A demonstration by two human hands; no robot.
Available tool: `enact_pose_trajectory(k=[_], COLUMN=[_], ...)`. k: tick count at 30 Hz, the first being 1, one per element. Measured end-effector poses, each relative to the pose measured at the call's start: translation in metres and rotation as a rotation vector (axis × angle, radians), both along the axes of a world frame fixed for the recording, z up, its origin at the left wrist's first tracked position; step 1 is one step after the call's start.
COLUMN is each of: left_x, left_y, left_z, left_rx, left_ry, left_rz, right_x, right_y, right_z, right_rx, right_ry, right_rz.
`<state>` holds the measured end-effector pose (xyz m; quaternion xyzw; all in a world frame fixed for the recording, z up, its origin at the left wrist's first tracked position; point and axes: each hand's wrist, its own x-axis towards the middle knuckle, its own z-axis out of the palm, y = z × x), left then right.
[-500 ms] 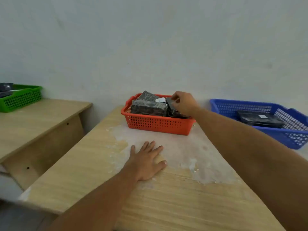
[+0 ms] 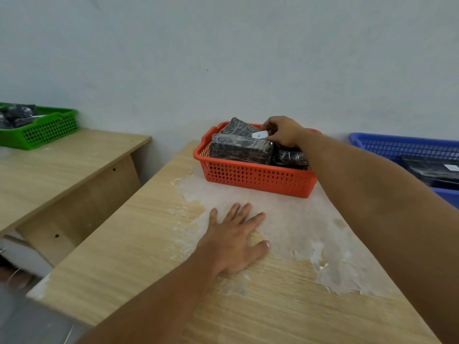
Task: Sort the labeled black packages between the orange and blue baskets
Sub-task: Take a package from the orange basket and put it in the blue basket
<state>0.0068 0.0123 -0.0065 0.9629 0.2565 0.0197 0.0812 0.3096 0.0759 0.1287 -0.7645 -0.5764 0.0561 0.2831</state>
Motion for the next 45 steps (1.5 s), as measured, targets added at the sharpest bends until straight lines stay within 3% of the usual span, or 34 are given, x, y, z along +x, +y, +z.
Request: enact_pose_trajectory(k=[5,14,26,29,32,34,38,40,45], left_x=[0.0,-0.001,-0.002,0.003,0.037,0.077,0.175,0.221,0.29], left_y=[0.0,-0.003,-0.005,-0.014,-0.039,-0.06,-0.093,-0.099,-0.093], left_z=[0.001,0.006,0.015,0.021,0.043,0.061,0.086,0.09,0.092], left_rx=[-0.01,-0.008,-0.026,-0.03,-0.188,-0.332,-0.642,-0.801,-0.931], left_ry=[0.006,0.016,0.041,-0.136,-0.485,-0.588,-0.627,-0.633,-0.687], left_rz=[0.006,0.007,0.013,-0.015,-0.124,-0.21,-0.272,-0.192,0.079], right_x=[0.004,-0.017,-0.041,-0.02,0.012,0.036,0.085,0.11,0.158], right_y=[-0.01,-0.089,-0.216,-0.252,-0.281,-0.293,-0.302,-0.296,-0.261], right_z=[0.004,-0.013,-0.033,-0.026,-0.022,-0.02,-0.018,-0.019,-0.021], right_rx=[0.171,0.468,0.517,0.536,0.552,0.543,0.423,0.318,-0.058], right_ry=[0.093,0.038,0.052,0.044,0.05,0.081,0.141,0.116,-0.05], right_rz=[-0.019,-0.069,-0.056,-0.084,-0.148,-0.204,-0.327,-0.372,-0.339])
